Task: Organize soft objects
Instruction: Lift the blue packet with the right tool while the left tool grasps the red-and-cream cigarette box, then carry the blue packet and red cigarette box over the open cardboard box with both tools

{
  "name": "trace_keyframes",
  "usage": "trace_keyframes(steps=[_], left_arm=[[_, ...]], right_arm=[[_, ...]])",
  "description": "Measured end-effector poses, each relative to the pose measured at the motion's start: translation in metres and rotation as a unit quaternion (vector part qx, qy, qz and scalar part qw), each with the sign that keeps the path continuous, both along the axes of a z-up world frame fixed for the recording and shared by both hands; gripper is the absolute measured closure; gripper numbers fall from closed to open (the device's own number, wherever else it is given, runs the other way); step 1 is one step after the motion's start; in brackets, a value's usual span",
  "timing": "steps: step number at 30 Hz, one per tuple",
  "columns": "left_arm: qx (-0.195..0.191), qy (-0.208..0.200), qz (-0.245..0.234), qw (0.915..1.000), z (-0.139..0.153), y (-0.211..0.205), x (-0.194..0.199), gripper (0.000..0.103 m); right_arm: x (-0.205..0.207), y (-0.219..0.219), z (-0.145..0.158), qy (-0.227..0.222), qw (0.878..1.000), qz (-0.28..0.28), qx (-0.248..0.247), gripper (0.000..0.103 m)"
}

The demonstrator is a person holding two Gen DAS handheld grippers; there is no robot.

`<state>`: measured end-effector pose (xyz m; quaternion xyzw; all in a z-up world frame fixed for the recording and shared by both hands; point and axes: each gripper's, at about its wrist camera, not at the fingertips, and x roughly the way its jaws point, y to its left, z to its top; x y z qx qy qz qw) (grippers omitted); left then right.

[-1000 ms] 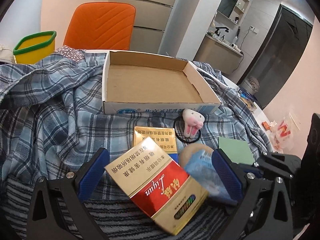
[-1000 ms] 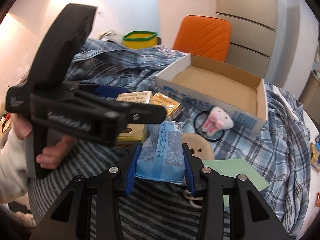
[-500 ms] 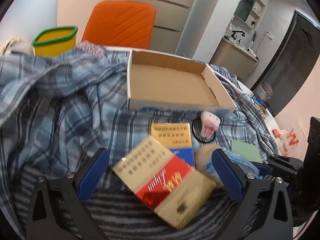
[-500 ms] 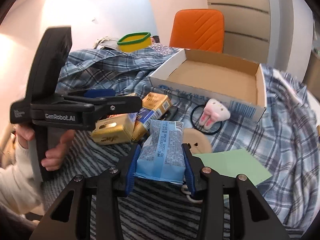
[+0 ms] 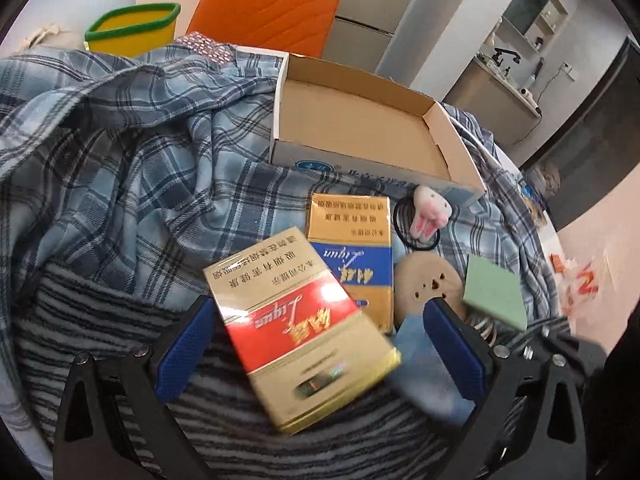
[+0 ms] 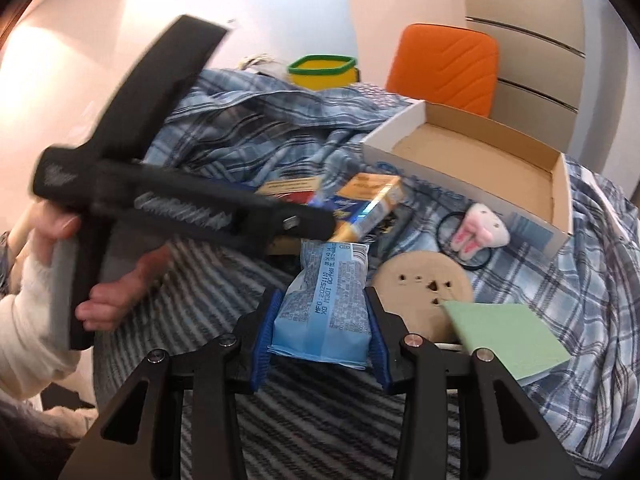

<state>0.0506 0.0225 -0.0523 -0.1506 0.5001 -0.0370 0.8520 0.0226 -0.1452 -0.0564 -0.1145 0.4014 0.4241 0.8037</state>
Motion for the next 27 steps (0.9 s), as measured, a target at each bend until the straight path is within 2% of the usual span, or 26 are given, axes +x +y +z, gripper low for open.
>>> trace_keyframes(steps=[3,7,11,14,19,23,27], left_arm=[[0.001,0.014,-0.003,0.9999,-0.001,-0.006,0.007,0.012],[0.017,0.012,-0.010,0.9997,0.001,-0.013,0.006,0.016],[0.008,0.013,0.013,0.9998,0.002,-0.001,0.005,0.040],[0.017,0.007,-0.003,0.9998,0.004,-0.001,0.002,0.043],[0.040,-0.037,-0.010,0.9985,0.022,-0.005,-0.007,0.044],[0.061,-0.076,-0.031,0.9948,0.043,-0.016,-0.009,0.044],[0.060,-0.115,-0.039,0.9908,0.063,-0.019,-0.008,0.044]], right_arm=[[-0.004,0.002,-0.001,0.009,1.000,0.018,0.007,0.060],[-0.009,0.006,-0.002,0.005,1.000,0.030,0.004,0.060],[-0.009,0.005,-0.002,0.007,0.999,0.032,0.006,0.060],[-0.010,0.002,0.001,-0.002,1.000,0.021,0.001,0.060],[-0.009,-0.013,0.008,-0.047,0.998,-0.041,-0.005,0.060],[0.001,-0.035,0.020,-0.072,0.991,-0.112,0.019,0.060],[0.010,-0.054,0.041,-0.100,0.980,-0.167,0.048,0.060]])
